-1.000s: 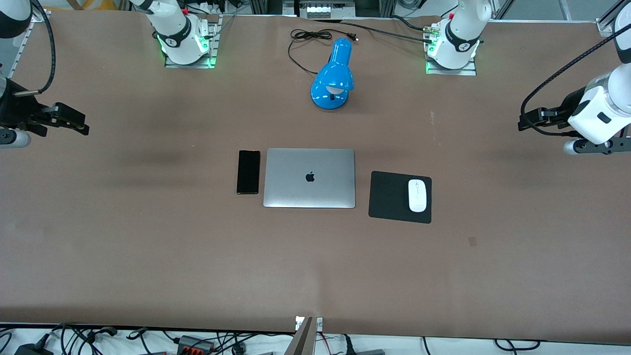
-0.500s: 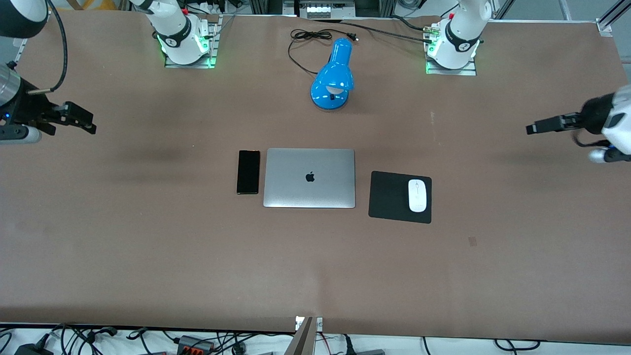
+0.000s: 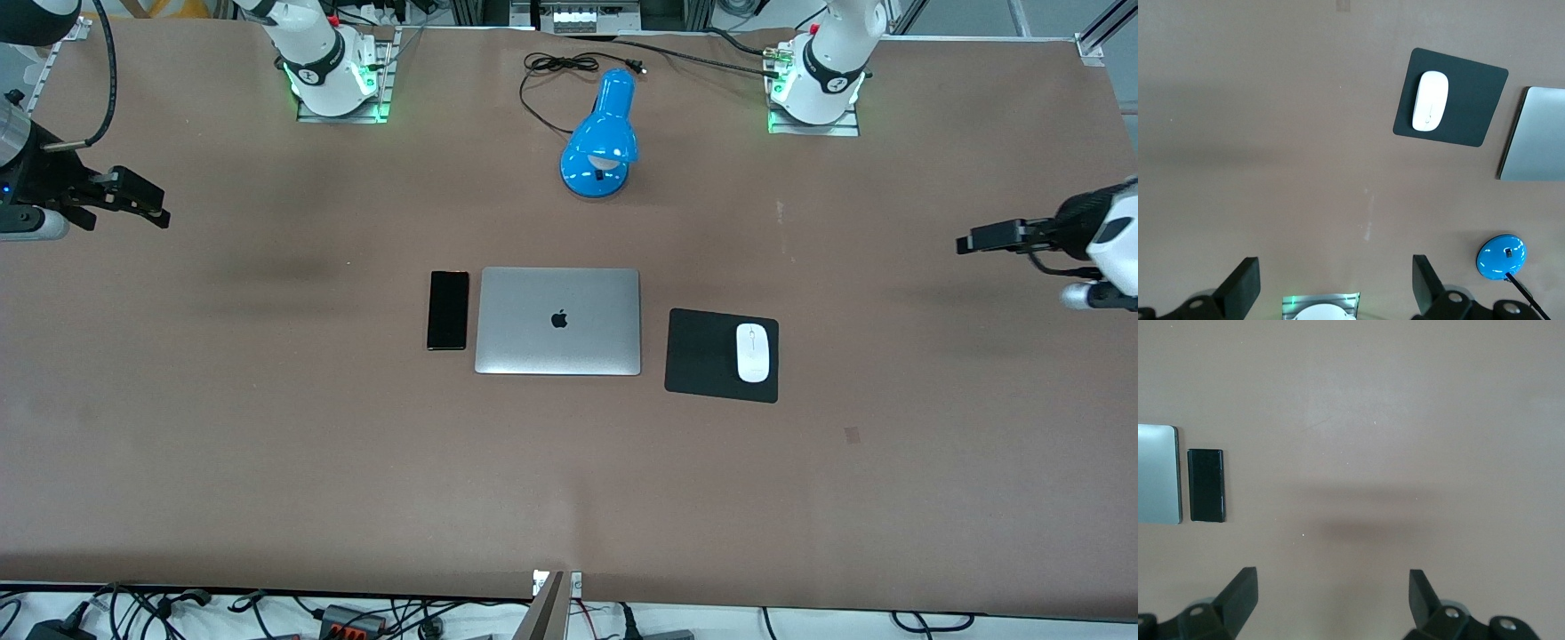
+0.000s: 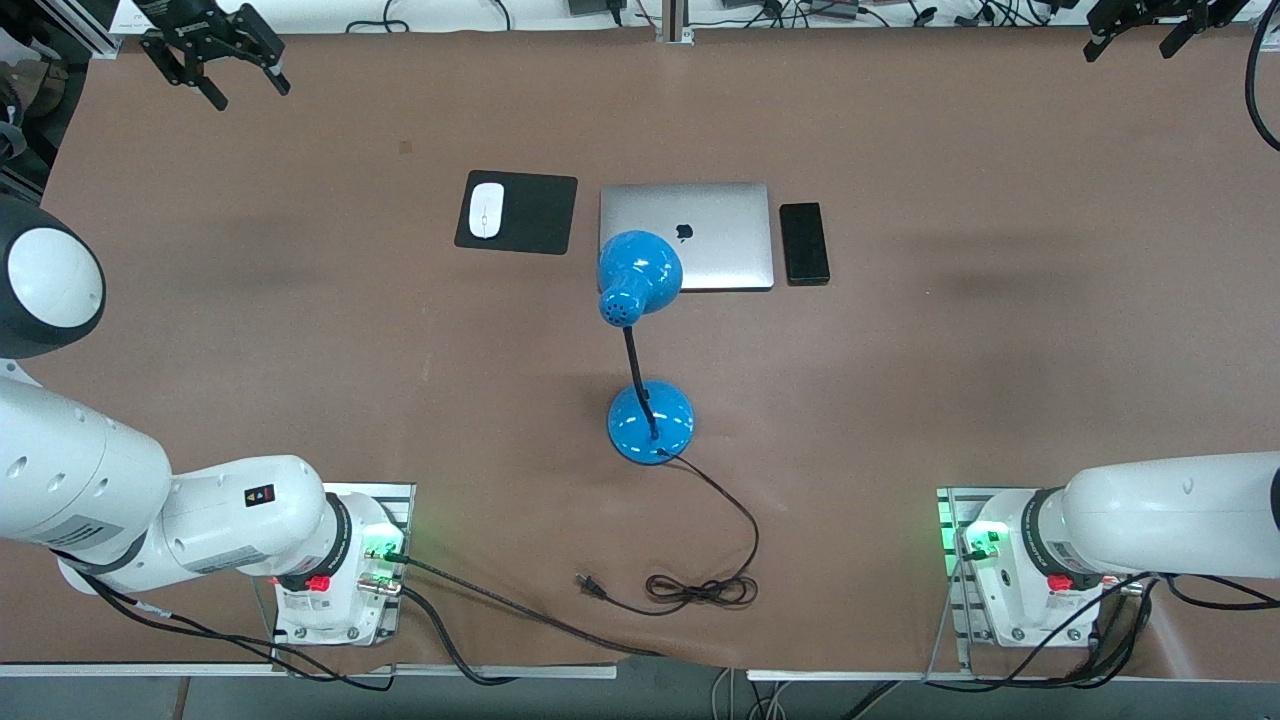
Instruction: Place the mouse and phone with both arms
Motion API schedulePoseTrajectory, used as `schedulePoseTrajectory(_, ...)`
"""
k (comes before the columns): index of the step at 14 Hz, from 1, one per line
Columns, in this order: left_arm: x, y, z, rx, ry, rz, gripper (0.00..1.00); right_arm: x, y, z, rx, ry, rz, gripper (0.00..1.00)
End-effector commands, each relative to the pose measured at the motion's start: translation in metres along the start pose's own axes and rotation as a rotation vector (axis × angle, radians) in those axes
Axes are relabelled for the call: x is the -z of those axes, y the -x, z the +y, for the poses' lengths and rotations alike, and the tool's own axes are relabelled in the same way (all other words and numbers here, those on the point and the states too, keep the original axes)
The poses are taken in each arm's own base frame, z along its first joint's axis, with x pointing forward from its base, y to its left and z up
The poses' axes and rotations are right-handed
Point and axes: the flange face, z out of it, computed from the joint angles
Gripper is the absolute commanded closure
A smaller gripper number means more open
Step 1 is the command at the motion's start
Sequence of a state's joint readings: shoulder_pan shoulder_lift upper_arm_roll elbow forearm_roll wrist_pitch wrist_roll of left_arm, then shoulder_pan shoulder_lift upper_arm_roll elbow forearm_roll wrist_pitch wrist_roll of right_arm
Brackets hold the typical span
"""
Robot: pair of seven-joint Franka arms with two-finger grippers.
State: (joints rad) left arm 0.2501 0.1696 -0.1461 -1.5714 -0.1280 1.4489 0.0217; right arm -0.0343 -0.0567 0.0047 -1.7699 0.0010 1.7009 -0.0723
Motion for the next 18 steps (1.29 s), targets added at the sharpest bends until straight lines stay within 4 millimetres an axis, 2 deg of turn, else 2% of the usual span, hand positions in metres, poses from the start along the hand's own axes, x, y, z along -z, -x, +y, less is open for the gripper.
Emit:
schedulePoseTrajectory(1,0.006,0.002,0.003,0.02,-0.024,-0.01,0.0,0.003,0.002,0.0,0.021,0.011,0.004,0.0)
schedulePoseTrajectory(4,0.007,0.003,0.003,0.023,-0.048,-0.009,0.0,0.002,-0.001,0.006,0.009,0.01,0.008,0.0)
schedulePoseTrajectory(6,0.006,0.003,0.011,0.027,-0.053,-0.009,0.0,0.002,0.0,0.003,0.001,0.006,0.0,0.0)
schedulePoseTrajectory(12,0.006,0.003,0.01,0.032,-0.053,-0.009,0.0,0.002,0.005,0.007,-0.008,0.002,-0.02,0.0)
schedulePoseTrajectory(14,0.007,0.004,0.012,0.027,-0.089,-0.004,0.0,0.001,0.004,0.007,-0.008,0.003,-0.017,0.0)
schedulePoseTrajectory(16,0.007,0.003,0.024,0.0,-0.189,0.007,0.0,0.001,0.004,0.007,-0.008,0.004,-0.014,0.0)
schedulePoseTrajectory(18,0.008,0.004,0.026,-0.001,-0.212,0.015,0.0,0.002,0.004,0.008,-0.008,0.004,-0.014,0.0)
